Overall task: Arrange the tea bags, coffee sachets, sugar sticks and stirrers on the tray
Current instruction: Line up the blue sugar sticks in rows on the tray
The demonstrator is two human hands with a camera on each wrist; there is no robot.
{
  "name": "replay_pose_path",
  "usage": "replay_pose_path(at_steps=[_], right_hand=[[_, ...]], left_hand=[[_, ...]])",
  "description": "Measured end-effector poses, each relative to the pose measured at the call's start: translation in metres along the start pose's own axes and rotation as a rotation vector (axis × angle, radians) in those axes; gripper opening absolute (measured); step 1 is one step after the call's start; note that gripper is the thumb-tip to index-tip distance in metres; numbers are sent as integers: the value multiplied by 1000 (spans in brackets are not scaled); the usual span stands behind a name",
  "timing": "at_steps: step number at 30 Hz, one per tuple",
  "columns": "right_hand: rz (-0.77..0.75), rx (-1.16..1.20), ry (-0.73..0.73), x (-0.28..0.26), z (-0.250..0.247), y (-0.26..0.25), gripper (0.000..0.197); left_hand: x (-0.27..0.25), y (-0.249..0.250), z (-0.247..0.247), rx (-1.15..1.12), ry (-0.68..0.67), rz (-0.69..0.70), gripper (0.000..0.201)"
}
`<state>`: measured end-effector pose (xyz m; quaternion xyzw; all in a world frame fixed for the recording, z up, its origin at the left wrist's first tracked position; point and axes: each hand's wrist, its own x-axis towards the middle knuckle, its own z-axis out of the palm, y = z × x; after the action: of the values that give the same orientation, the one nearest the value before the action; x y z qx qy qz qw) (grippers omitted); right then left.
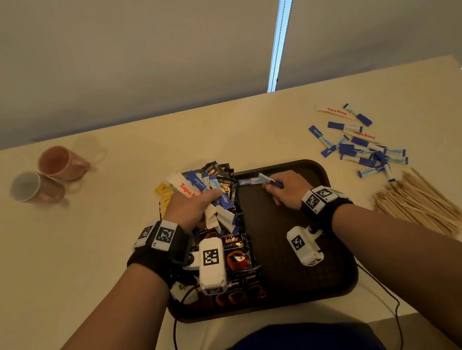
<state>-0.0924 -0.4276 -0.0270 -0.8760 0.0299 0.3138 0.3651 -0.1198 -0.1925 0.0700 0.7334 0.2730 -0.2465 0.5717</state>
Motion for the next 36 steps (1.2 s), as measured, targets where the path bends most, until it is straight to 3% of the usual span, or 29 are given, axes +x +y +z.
replay_pose_path(at_steps=[2,10,13,17,22,32,36], right_hand=[[31,64,17,-2,4,1,8],[-23,12,101,-4,5,1,19],[5,-26,83,-4,4,3,28],[79,-6,50,-2,5,4,13],[113,93,58,-2,3,9,19],[44,186,274,-2,-7,6,6],[19,107,285,5,-19,-3,5]], left_hand=[[-2,0,-3,22,12,0,28],[-3,-4,-6,27,24,11,24],[-1,-4,-6,54,28,14,24],[-1,-5,-5,31,21,20,27],[1,-5,-5,54,33,24,28],[3,-5,-4,65,10,40,26],[8,-5,-5,32,11,38,26]])
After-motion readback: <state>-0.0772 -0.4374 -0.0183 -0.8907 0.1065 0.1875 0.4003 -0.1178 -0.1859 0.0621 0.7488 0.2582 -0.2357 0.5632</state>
